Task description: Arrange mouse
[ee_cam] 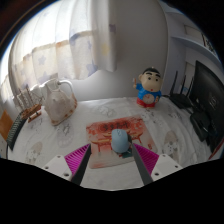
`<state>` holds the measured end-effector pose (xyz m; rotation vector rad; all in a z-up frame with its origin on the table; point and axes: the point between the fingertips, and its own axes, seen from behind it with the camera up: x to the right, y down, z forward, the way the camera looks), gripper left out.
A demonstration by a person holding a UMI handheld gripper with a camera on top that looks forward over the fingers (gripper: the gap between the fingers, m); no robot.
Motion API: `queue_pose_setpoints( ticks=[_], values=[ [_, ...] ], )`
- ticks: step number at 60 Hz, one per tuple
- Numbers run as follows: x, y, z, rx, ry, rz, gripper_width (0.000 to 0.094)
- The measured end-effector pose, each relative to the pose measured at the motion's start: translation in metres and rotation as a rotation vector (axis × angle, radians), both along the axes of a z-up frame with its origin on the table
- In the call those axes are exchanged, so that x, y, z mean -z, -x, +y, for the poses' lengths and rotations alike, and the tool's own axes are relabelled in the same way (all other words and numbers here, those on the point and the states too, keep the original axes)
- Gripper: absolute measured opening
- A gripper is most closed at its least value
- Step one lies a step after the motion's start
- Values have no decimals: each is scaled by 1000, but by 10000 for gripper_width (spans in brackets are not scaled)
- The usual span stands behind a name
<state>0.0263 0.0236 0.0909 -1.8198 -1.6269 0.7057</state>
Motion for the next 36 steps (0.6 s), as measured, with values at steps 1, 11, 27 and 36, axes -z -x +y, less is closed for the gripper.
queue_pose_setpoints(
  ticks=[1,11,27,36],
  values=[
    [-6,-9,-5,0,7,-4,847],
    [-45,-83,-49,-14,53,-57,847],
    [-66,-118,-58,-16,6,-66,852],
    [-74,-115,-59,-39,-32,-41,854]
  ],
)
